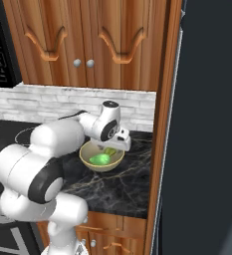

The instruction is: Take the mango, corn, and lemon wedge from the freezer and place them in the bowl on the counter.

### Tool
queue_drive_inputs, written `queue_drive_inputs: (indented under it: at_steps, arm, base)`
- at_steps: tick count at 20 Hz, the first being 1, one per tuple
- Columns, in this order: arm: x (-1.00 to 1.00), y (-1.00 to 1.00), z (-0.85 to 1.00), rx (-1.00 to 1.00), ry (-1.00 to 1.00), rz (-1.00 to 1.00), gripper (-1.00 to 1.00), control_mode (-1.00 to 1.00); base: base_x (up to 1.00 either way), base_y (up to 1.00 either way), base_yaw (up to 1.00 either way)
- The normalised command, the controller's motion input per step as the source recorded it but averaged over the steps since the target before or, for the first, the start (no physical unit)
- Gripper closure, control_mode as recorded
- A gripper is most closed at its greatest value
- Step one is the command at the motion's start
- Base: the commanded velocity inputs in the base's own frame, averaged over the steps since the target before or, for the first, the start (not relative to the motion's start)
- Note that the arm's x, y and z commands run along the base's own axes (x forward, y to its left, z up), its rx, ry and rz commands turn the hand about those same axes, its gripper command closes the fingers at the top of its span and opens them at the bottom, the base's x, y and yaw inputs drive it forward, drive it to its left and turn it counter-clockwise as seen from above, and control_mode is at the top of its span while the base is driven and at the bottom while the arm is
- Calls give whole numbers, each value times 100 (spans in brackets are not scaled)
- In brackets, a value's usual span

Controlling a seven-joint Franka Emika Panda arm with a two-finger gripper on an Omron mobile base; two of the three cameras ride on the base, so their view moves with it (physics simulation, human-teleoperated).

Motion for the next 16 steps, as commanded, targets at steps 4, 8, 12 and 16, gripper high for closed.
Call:
queue_drive_inputs:
  at_steps: [4,8,12,16]
  arm:
    - [-56,13,48,0,-5,0,-100,-100]
    - [-49,45,49,-2,-1,0,-100,-100]
    - [-41,52,42,-4,0,0,-100,-100]
    - [-55,13,48,-1,0,0,-100,-100]
  base:
    - [0,0,0]
    - [0,0,0]
    - [0,0,0]
    - [0,0,0]
